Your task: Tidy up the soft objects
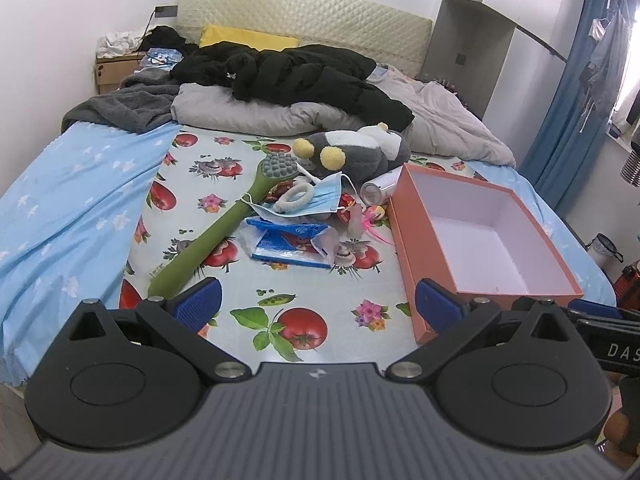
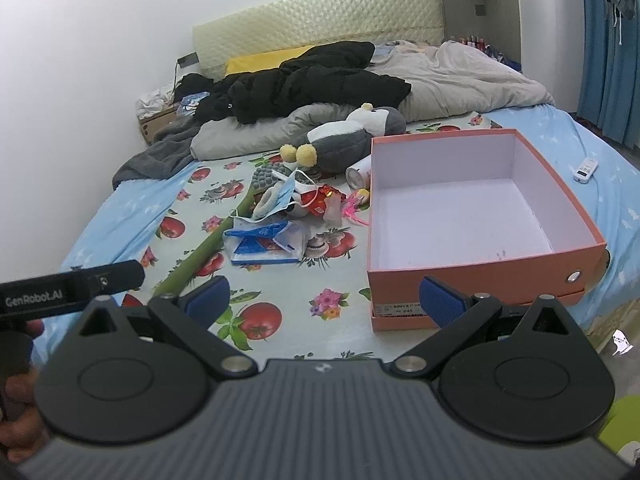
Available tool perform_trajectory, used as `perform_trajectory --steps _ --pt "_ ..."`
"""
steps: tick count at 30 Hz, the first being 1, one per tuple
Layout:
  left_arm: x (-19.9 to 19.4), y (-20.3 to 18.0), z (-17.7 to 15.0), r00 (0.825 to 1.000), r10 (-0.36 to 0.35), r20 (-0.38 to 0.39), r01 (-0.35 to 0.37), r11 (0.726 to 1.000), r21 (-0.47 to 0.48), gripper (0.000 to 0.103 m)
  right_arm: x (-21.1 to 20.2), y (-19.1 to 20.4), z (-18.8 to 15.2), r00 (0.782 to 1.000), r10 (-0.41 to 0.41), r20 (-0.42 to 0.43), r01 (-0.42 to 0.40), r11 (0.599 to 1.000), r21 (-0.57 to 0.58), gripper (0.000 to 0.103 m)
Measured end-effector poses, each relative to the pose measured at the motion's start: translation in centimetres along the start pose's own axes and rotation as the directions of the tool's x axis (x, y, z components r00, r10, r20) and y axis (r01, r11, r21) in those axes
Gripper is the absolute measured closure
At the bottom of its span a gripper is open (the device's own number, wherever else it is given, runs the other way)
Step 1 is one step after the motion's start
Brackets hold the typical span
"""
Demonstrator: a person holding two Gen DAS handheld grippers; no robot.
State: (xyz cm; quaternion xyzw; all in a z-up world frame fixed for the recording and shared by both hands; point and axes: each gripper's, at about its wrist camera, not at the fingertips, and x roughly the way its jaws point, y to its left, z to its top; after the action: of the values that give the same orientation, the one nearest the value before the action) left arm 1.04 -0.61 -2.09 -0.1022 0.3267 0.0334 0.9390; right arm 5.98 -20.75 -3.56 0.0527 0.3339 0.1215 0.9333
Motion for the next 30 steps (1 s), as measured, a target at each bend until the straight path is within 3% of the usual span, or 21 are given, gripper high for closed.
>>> perform_trajectory --steps 9,18,23,30 --pt "1.1 1.6 -0.3 1.000 0.009 -0.026 -0.010 1.000 -0.008 0.000 1.5 0.4 0.1 1.000 0.011 -0.021 -0.011 1.000 0.023 0.000" --pt "2.3 2.5 -0.4 0.999 -0.018 -0.037 0.017 1.000 -0.020 0.000 2.3 0.8 0.4 0.999 0.038 -0.017 -0.038 0.999 0.010 0.007" --pt "3.1 2.7 -0.3 0.999 -0.030 -0.036 0.030 0.999 -0.018 0.000 3.1 0.4 0.1 0.998 0.053 -0.036 -0.052 0.998 0.037 0.024" --pt "3.8 2.8 -0.1 0.999 -0.042 -0.032 0.041 0.999 -0.019 0.000 3.7 0.1 -0.1 0.999 0.026 -0.042 -0.024 0.999 0.032 0.025"
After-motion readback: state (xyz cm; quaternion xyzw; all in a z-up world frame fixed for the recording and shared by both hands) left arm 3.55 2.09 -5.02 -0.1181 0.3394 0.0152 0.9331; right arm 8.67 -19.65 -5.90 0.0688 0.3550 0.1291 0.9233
